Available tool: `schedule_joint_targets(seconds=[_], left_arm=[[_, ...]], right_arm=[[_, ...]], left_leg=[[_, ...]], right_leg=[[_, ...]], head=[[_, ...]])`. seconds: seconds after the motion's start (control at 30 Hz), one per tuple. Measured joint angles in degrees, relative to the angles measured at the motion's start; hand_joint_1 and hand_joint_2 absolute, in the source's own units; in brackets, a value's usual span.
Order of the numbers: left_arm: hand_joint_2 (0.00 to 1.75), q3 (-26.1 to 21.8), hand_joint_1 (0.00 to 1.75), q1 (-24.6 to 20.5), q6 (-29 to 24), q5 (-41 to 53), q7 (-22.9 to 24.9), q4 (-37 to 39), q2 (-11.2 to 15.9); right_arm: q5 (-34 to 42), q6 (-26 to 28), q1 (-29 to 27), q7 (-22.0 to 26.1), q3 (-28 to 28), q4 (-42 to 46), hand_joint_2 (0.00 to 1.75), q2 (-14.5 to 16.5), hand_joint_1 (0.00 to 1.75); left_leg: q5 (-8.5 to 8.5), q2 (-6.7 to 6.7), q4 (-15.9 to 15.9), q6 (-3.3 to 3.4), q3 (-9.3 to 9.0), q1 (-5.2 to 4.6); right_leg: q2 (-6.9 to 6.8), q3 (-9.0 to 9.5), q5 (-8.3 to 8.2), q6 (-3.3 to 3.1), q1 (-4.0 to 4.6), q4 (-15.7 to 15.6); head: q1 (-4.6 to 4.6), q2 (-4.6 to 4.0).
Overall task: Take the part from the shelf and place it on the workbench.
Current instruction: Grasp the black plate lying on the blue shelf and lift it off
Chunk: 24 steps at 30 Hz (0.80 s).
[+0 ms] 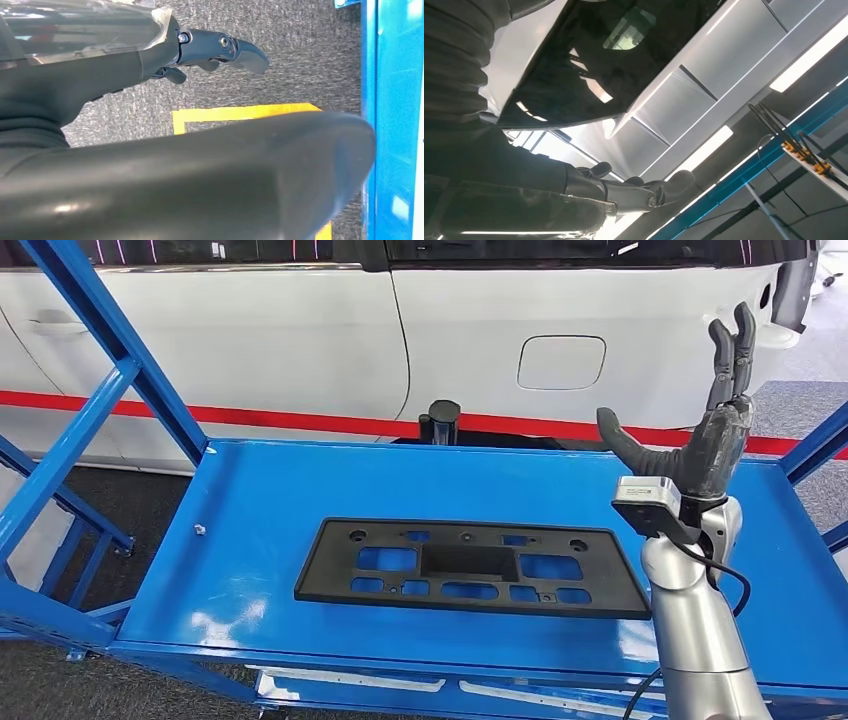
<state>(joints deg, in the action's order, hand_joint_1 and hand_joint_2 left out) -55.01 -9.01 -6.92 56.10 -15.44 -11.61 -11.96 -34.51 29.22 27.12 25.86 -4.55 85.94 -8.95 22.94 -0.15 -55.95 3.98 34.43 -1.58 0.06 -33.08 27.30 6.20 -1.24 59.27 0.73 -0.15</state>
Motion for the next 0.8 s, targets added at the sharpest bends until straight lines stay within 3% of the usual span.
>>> schedule_joint_targets(seconds=[0.1,0.17,0.23,0.3,0.33,0.37,0.4,0.5,0.57,0.67,0.73,0.8], left_arm=[[0.0,-0.1,0.0,0.0,0.5,-0.6,-0.3,0.0,0.0],[0.0,-0.2,0.0,0.0,0.7,-0.9,-0.5,0.0,0.0],[0.0,-0.4,0.0,0.0,1.0,-1.0,-0.6,0.0,0.0],[0.0,-0.6,0.0,0.1,1.2,-1.1,-0.7,0.0,0.1],[0.0,-0.7,0.0,0.1,1.2,-1.2,-0.7,0.0,0.1],[0.0,-0.7,0.0,0.1,1.3,-1.2,-0.7,0.0,0.1],[0.0,-0.8,0.0,0.2,1.3,-1.3,-0.7,0.0,0.1],[0.0,-0.9,0.0,0.1,1.4,-1.6,-0.8,0.0,0.1],[0.0,-1.0,0.0,0.1,1.4,-1.6,-0.9,0.0,0.1],[0.0,-1.4,0.0,0.1,1.4,-1.6,-1.0,0.0,0.1],[0.0,-1.4,0.0,0.1,1.4,-1.6,-1.1,0.0,0.1],[0.0,-1.4,0.0,0.1,1.4,-1.6,-1.1,0.0,0.1]], right_arm=[[0.1,0.0,0.3,0.0,0.0,0.0,1.75,-0.1,0.0],[0.1,0.0,0.4,0.0,0.0,0.0,1.75,-0.1,0.0],[0.1,-0.1,0.6,0.1,0.0,-0.1,1.75,-0.1,0.0],[0.2,-0.2,0.8,0.1,0.0,-0.2,1.75,-0.1,0.0],[0.2,-0.2,0.8,0.1,0.0,-0.3,1.75,-0.1,0.0],[0.2,-0.2,0.8,0.1,0.0,-0.4,1.75,-0.1,0.0],[0.3,-0.2,0.8,0.1,0.0,-0.5,1.75,-0.1,0.0],[0.4,-0.2,1.4,0.2,0.0,-0.7,1.75,-0.1,0.0],[0.4,-0.3,2.1,0.4,0.0,-0.8,1.75,-0.1,0.0],[0.7,-0.4,2.5,0.6,-0.2,-1.2,1.75,-0.1,0.0],[0.8,-0.4,2.7,0.7,-0.3,-1.4,1.75,-0.2,0.0],[0.9,-0.4,2.8,0.8,-0.4,-1.7,1.75,-0.3,0.0]], left_leg=[[0.14,-0.03,-0.9,-0.82,0.58,-0.15],[0.75,-0.07,-1.7,-1.41,1.09,-0.04],[3.94,-0.11,-6.3,-2.28,3.08,0.34],[8.24,-0.09,-14.4,-3.11,6.51,1.03],[9.44,-0.07,-17.4,-3.41,7.75,1.43],[9.5,-0.05,-18.4,-3.66,7.91,1.8],[8.51,-0.03,-17.0,-3.88,6.85,2.14],[4.02,-0.14,-5.1,-4.38,-0.03,2.83],[3.29,-0.36,-1.6,-4.12,-1.66,2.62],[2.73,-0.45,-1.4,-2.61,-1.31,2.11],[2.14,-0.37,-1.1,-1.46,-1.15,2.02],[1.74,-0.3,-1.0,-0.68,-0.72,1.72]], right_leg=[[0.06,0.72,-0.68,-2.72,0.29,-1.4],[0.04,0.61,-1.14,-3.89,-0.1,-1.6],[-0.03,0.4,-1.48,-4.67,-0.55,-1.7],[-0.11,-0.01,-1.68,-5.0,-0.56,-1.7],[-0.14,-0.2,-1.79,-5.01,-0.6,-1.7],[-0.15,-0.34,-1.89,-4.94,-0.68,-1.6],[-0.16,-0.4,-1.98,-4.8,-0.81,-1.6],[-0.11,-0.46,-2.26,-4.2,-1.04,-1.6],[-0.06,-0.68,-2.56,-3.51,-0.87,-1.8],[-0.06,-1.02,-2.71,-2.48,-0.93,-1.9],[-0.07,-2.9,-0.51,-2.87,-0.91,1.8],[-0.06,-6.61,3.22,-3.7,-0.73,10.1]], head=[[0.04,0.0],[0.04,0.0],[0.21,0.0],[0.36,0.0],[0.35,0.0],[0.35,0.0],[0.34,0.0],[0.36,0.0],[0.35,0.0],[0.28,0.0],[0.11,0.0],[-0.03,0.0]])
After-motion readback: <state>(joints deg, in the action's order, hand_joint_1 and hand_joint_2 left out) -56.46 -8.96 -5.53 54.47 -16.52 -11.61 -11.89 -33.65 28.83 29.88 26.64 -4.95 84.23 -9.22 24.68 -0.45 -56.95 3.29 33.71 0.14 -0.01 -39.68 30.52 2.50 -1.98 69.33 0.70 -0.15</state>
